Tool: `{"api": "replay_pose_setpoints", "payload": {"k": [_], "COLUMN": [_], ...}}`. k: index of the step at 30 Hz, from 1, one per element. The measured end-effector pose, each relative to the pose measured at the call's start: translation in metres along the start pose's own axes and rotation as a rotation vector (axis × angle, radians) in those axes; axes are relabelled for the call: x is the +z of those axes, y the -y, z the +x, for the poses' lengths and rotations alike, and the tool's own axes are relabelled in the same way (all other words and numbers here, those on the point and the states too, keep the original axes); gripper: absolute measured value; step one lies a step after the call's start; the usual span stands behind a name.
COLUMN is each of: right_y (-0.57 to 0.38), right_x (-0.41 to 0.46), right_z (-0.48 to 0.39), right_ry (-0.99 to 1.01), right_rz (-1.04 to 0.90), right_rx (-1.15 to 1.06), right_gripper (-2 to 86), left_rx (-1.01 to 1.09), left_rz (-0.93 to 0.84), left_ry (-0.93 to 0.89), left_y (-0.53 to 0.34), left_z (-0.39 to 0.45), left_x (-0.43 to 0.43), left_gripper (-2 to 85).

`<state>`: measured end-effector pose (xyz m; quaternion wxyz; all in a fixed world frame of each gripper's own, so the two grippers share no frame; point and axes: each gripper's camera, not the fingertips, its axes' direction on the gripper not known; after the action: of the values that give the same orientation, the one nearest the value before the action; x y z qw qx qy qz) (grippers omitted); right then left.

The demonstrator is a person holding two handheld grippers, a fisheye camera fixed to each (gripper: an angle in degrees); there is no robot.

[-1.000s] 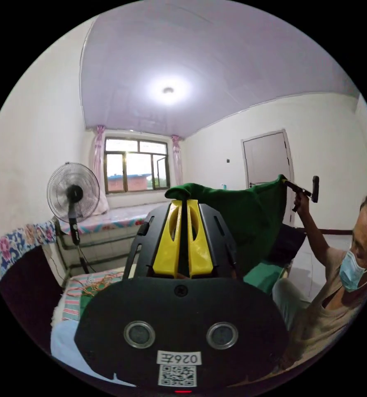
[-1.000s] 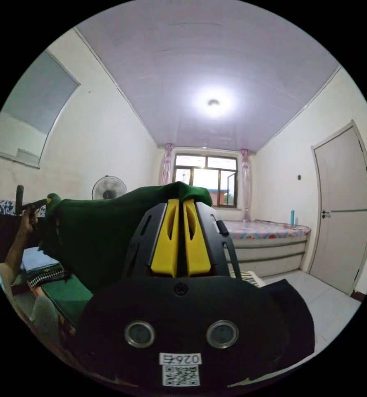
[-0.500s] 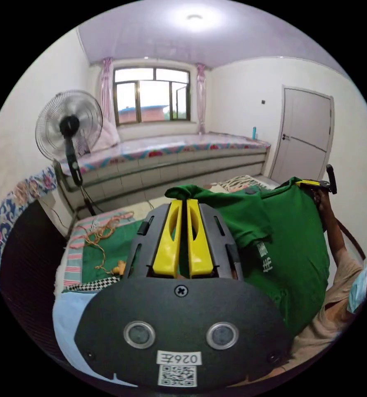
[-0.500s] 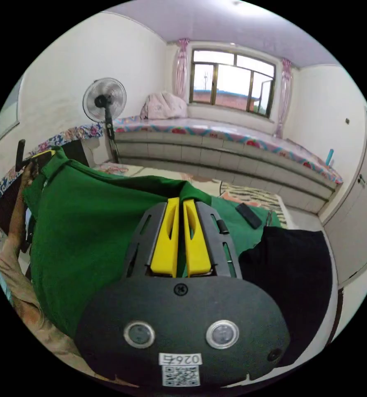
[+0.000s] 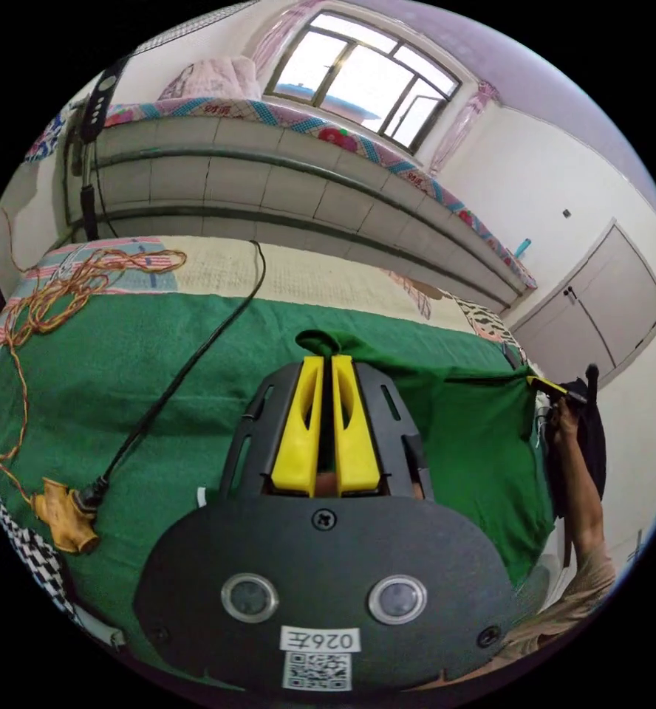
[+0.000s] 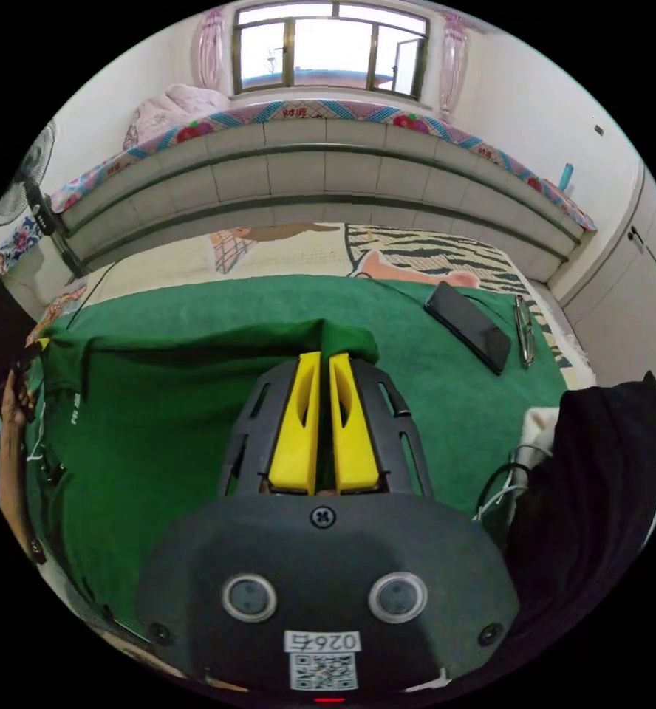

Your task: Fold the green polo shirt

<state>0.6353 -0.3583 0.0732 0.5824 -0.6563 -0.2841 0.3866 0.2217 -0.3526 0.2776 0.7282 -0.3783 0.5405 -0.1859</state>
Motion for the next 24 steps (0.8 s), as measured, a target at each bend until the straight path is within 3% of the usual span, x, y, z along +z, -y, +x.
{"api": "replay_pose_setpoints", "payload": {"k": [5,8,11,14,16,17,19,21,24], "right_y": [-0.007,-0.028,-0.054,-0.081,-0.092,-0.097,-0.100,-0.104,-0.100], "right_x": [0.019,0.018,0.038,0.060,0.081,0.100,0.097,0.085,0.077], "right_z": [0.040,0.071,0.079,0.063,0.049,0.040,0.051,0.070,0.097], "right_ry": [-0.112,-0.015,0.178,0.234,0.206,0.143,0.023,0.005,0.134], "right_rz": [0.020,0.030,-0.057,-0.092,-0.135,-0.263,-0.238,-0.181,-0.104], "right_rx": [0.009,0.019,-0.041,-0.107,-0.142,-0.228,-0.187,-0.152,-0.043], "right_gripper": [1.2,1.0,1.6,3.8,0.5,-0.3,-0.9,-0.7,1.6], "left_rx": [-0.039,-0.037,0.056,0.194,0.320,0.355,0.413,0.357,0.276], "left_rz": [0.005,0.032,0.067,0.006,-0.100,-0.148,-0.349,-0.255,-0.026], "left_ry": [0.080,0.150,0.011,-0.112,-0.007,0.044,0.261,0.257,0.199], "left_y": [0.008,0.002,-0.011,-0.027,-0.041,-0.044,-0.055,-0.052,-0.044], "left_z": [-0.022,-0.031,-0.019,0.015,0.044,0.049,0.050,0.040,0.022], "left_x": [0.010,-0.001,0.000,0.031,0.073,0.087,0.133,0.118,0.086], "left_gripper": [-0.7,-0.9,-1.0,-1.0,-0.9,-0.9,-0.8,-0.7,-0.4]}}
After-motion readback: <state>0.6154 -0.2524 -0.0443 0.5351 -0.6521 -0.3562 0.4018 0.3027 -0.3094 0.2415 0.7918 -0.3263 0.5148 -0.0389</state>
